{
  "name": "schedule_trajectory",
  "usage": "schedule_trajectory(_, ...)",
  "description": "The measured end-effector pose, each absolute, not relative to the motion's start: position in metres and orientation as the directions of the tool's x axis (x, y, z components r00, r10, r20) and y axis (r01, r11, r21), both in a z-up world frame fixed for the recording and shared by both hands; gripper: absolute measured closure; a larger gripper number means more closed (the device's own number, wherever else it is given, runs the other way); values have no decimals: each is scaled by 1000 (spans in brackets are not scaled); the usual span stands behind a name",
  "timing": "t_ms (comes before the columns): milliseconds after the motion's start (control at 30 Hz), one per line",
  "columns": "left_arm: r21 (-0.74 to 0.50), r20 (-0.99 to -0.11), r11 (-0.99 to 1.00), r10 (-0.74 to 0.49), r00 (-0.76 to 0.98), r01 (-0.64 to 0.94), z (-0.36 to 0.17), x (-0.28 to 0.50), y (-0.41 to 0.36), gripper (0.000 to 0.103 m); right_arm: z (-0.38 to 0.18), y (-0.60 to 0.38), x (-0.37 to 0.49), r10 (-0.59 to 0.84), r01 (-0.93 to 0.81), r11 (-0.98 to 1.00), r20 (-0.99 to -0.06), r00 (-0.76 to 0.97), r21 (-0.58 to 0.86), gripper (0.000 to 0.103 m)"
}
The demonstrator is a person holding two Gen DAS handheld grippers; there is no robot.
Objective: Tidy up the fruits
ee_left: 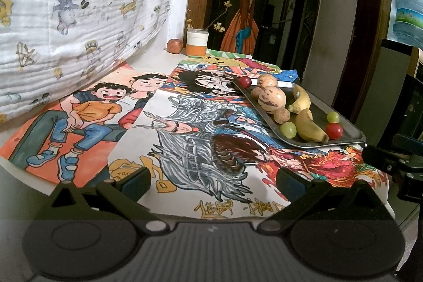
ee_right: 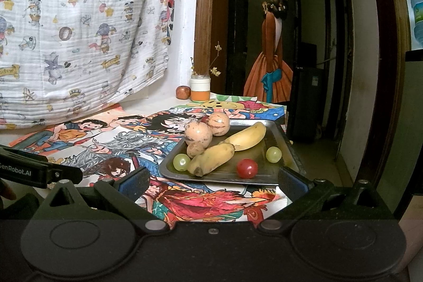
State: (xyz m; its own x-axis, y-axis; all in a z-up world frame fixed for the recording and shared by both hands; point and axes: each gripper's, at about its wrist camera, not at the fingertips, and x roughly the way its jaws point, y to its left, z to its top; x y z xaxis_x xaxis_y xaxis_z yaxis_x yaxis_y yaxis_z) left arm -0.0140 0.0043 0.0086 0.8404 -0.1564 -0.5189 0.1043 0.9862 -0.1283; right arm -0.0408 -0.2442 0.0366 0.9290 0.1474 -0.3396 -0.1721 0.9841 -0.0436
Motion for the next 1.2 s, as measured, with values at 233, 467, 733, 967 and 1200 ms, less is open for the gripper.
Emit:
schedule_trajectory(233,-126,-526,987,-151,837,99,8,-13,4,0,37,-244,-41,147,-172,984,-340,929,-44,0)
schedule_trajectory(467,-86,-559,992,-125,820,92,7,-13,-2,0,37,-243,-41,147,-172,984,-340,929,-44,0)
schedule_trajectory(733,-109,-552,989,-142,822,98,9,-13,0,0,37,-243,-41,147,-172,984,-341,929,-44,0)
schedule_trajectory(967,-110,-553,989,-141,821,97,9,-13,0,0,37,-243,-41,147,-172,984,-341,928,-44,0)
schedule_trajectory(1200,-110,-554,989,-141,821,96,9,-11,2,0,37,-242,-41,146,-171,984,-341,929,-44,0)
